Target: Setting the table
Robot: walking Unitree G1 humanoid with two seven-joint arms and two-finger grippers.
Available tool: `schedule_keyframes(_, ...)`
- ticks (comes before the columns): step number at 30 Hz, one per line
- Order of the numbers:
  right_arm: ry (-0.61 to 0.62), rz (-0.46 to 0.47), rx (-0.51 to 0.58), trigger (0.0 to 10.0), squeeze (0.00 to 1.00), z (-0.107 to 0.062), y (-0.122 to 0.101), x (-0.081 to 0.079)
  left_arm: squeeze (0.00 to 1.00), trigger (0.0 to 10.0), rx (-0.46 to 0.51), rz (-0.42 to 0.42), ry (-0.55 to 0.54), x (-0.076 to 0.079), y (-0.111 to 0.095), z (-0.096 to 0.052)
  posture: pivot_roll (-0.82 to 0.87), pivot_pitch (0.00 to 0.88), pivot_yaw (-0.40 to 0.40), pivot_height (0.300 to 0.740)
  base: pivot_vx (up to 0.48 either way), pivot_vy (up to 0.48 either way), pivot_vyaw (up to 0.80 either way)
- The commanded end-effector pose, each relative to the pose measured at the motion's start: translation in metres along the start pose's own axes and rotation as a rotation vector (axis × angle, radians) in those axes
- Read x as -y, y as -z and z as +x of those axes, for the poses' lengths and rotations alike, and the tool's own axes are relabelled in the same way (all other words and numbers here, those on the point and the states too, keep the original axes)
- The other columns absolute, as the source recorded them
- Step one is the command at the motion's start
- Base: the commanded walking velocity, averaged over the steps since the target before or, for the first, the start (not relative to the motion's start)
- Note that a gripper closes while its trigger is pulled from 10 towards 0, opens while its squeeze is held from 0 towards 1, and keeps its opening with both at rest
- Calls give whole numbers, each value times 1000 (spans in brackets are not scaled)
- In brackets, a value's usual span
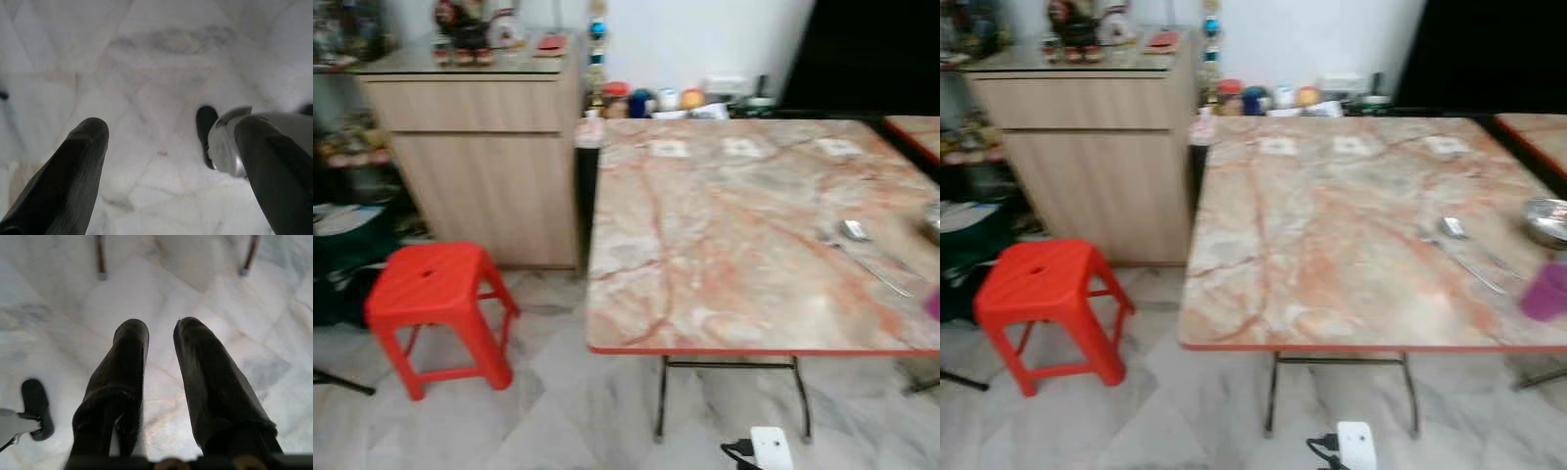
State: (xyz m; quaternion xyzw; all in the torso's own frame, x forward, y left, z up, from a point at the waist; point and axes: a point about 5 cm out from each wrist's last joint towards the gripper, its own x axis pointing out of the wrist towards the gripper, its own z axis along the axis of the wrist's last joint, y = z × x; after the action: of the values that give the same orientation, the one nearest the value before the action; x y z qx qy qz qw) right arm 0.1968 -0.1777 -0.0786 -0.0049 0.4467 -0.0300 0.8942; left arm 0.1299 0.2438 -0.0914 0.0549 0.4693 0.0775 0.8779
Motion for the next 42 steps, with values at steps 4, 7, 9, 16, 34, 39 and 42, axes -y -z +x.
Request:
schedule_keyframes(4,-26,200,39,10000,0,4,-25,6,0,10000,80,-110,137,38,-61,14,58,60,-17,740,0,-319,0)
schedule_keyframes(7,-25,209,44,10000,0,4,-25,6,0,10000,78,-109,138,38,-60,14,58,60,-17,740,0,-319,0)
schedule_keyframes(9,-24,211,44,10000,0,4,-25,6,0,10000,77,-108,139,38,-60,14,58,60,-17,740,0,-319,0)
schedule_keyframes(16,-32,197,55,10000,0,4,-27,6,0,10000,73,-107,141,38,-59,14,55,64,-15,740,0,-320,0)
schedule_keyframes(34,-47,200,72,10000,0,4,-29,5,0,10000,65,-117,144,39,-57,14,47,69,-15,740,0,-320,0)
schedule_keyframes(39,-48,190,68,10000,0,4,-29,5,0,10000,66,-118,145,39,-57,14,48,65,-16,740,0,-320,0)
schedule_keyframes(42,-50,188,67,10000,0,3,-28,6,0,10000,65,-118,146,39,-57,14,46,61,-15,740,0,-319,0)
